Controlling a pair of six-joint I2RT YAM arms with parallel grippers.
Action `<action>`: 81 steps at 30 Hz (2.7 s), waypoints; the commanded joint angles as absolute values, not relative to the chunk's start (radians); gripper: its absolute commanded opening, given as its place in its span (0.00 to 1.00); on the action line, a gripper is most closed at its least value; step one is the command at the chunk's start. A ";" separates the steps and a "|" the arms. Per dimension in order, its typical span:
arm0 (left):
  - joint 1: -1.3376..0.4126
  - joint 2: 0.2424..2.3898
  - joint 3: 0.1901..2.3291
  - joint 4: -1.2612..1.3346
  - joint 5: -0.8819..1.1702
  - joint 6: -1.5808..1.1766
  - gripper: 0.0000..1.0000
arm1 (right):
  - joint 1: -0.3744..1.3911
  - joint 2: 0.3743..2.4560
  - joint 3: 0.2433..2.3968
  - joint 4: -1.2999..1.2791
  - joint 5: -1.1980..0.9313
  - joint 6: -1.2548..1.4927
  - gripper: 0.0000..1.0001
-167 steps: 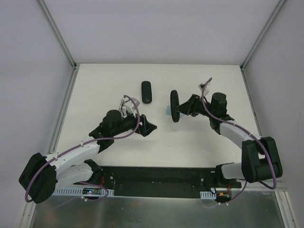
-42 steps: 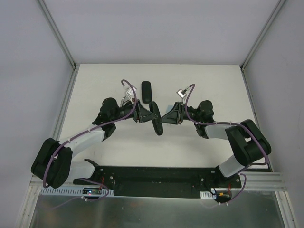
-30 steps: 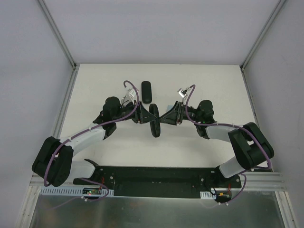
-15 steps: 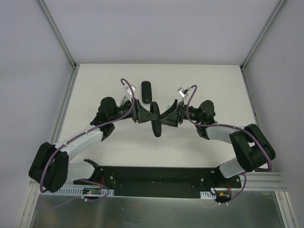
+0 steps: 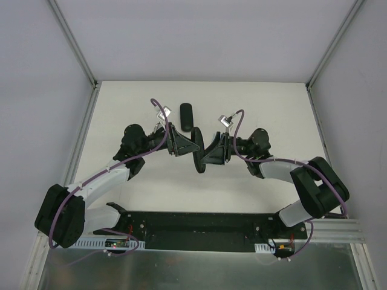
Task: Organize the sunglasses
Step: Open the sunglasses case at the center of the board, then pass from the left arm to the right
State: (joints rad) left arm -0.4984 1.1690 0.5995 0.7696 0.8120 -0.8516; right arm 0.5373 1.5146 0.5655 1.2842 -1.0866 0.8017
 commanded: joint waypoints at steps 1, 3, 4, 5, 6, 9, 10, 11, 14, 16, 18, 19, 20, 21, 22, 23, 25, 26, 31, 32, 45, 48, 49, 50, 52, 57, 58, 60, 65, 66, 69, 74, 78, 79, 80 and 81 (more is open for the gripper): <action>-0.506 1.143 0.614 0.853 0.841 -0.861 0.25 | 0.540 1.514 0.600 1.511 -1.117 0.804 0.63; -0.508 1.146 0.614 0.848 0.844 -0.862 0.25 | 0.541 1.514 0.598 1.519 -1.118 0.808 0.66; -0.506 1.146 0.612 0.848 0.847 -0.864 0.25 | 0.540 1.516 0.598 1.522 -1.118 0.808 0.68; -0.506 1.146 0.611 0.848 0.848 -0.867 0.25 | 0.540 1.513 0.597 1.525 -1.118 0.811 0.72; -0.508 1.146 0.607 0.848 0.851 -0.867 0.25 | 0.540 1.513 0.597 1.526 -1.118 0.810 0.76; -0.508 1.146 0.598 0.848 0.848 -0.870 0.25 | 0.538 1.506 0.594 1.531 -1.118 0.810 0.82; -0.506 1.147 0.595 0.847 0.848 -0.870 0.25 | 0.535 1.506 0.594 1.531 -1.118 0.808 0.82; -0.506 1.150 0.594 0.845 0.853 -0.870 0.25 | 0.535 1.506 0.592 1.531 -1.118 0.810 0.82; -0.508 1.151 0.589 0.845 0.856 -0.871 0.25 | 0.529 1.503 0.589 1.531 -1.118 0.810 0.81; -0.506 1.147 0.586 0.845 0.859 -0.867 0.25 | 0.526 1.500 0.588 1.531 -1.120 0.811 0.79; -0.508 1.141 0.584 0.841 0.859 -0.862 0.25 | 0.525 1.500 0.588 1.532 -1.118 0.810 0.71; -0.508 1.141 0.584 0.836 0.858 -0.858 0.25 | 0.525 1.500 0.588 1.532 -1.118 0.811 0.67; -0.508 1.143 0.586 0.833 0.856 -0.854 0.25 | 0.523 1.502 0.588 1.532 -1.120 0.811 0.63; -0.506 1.143 0.587 0.831 0.857 -0.854 0.25 | 0.525 1.500 0.589 1.532 -1.120 0.811 0.59; -0.508 1.144 0.589 0.831 0.856 -0.853 0.25 | 0.525 1.503 0.589 1.532 -1.120 0.811 0.55; -0.506 1.147 0.591 0.830 0.857 -0.851 0.25 | 0.523 1.502 0.588 1.532 -1.120 0.811 0.50; -0.506 1.152 0.591 0.830 0.856 -0.848 0.25 | 0.525 1.503 0.591 1.531 -1.117 0.813 0.37; -0.508 1.157 0.589 0.830 0.854 -0.848 0.25 | 0.525 1.505 0.591 1.531 -1.115 0.813 0.34; -0.508 1.173 0.595 0.793 0.827 -0.813 0.24 | 0.525 1.514 0.597 1.516 -1.109 0.813 0.26; -0.506 1.177 0.601 0.772 0.815 -0.796 0.23 | 0.523 1.509 0.597 1.502 -1.101 0.802 0.25; -0.506 1.215 0.692 0.467 0.669 -0.600 0.22 | 0.578 1.260 0.649 0.525 -0.761 0.146 0.13; -0.508 1.227 0.710 0.407 0.628 -0.571 0.21 | 0.586 1.250 0.660 0.445 -0.663 0.100 0.13; -0.508 1.230 0.715 0.387 0.609 -0.563 0.21 | 0.591 1.249 0.669 0.407 -0.620 0.083 0.13; -0.509 1.238 0.719 0.371 0.592 -0.557 0.21 | 0.597 1.253 0.679 0.375 -0.583 0.069 0.13; -0.521 1.253 0.735 0.319 0.533 -0.537 0.18 | 0.607 1.267 0.701 0.310 -0.517 0.046 0.14; -0.610 1.322 0.819 0.177 0.286 -0.509 0.17 | 0.641 1.316 0.753 0.213 -0.390 0.012 0.18; -0.621 1.337 0.834 0.155 0.252 -0.514 0.17 | 0.644 1.322 0.756 0.207 -0.379 0.011 0.24; -0.638 1.370 0.867 0.108 0.197 -0.515 0.17 | 0.652 1.328 0.762 0.193 -0.358 0.006 0.42; -0.653 1.414 0.896 0.058 0.115 -0.512 0.17 | 0.655 1.321 0.764 0.173 -0.340 -0.029 0.68; -0.652 1.417 0.893 0.055 0.109 -0.509 0.17 | 0.653 1.313 0.759 0.176 -0.347 -0.031 0.71; -0.652 1.408 0.887 0.054 0.103 -0.503 0.17 | 0.652 1.283 0.741 0.198 -0.359 -0.031 0.80; -0.649 1.375 0.877 0.060 0.182 -0.494 0.17 | 0.612 1.256 0.704 0.251 -0.405 -0.002 0.88; -0.643 1.321 0.848 0.098 0.267 -0.494 0.17 | 0.517 1.247 0.640 0.409 -0.570 0.136 0.84; -0.640 1.299 0.839 0.107 0.282 -0.497 0.17 | 0.494 1.246 0.623 0.454 -0.604 0.170 0.84; -0.638 1.283 0.830 0.107 0.291 -0.499 0.17 | 0.476 1.247 0.612 0.500 -0.653 0.196 0.83; -0.634 1.261 0.819 0.109 0.302 -0.500 0.17 | 0.466 1.247 0.603 0.537 -0.690 0.219 0.83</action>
State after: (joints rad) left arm -0.6468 1.3712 0.8436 0.0475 0.2157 -0.5079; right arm 0.5213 1.2728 0.6437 0.3248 -0.4988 0.0910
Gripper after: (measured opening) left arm 0.578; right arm 0.838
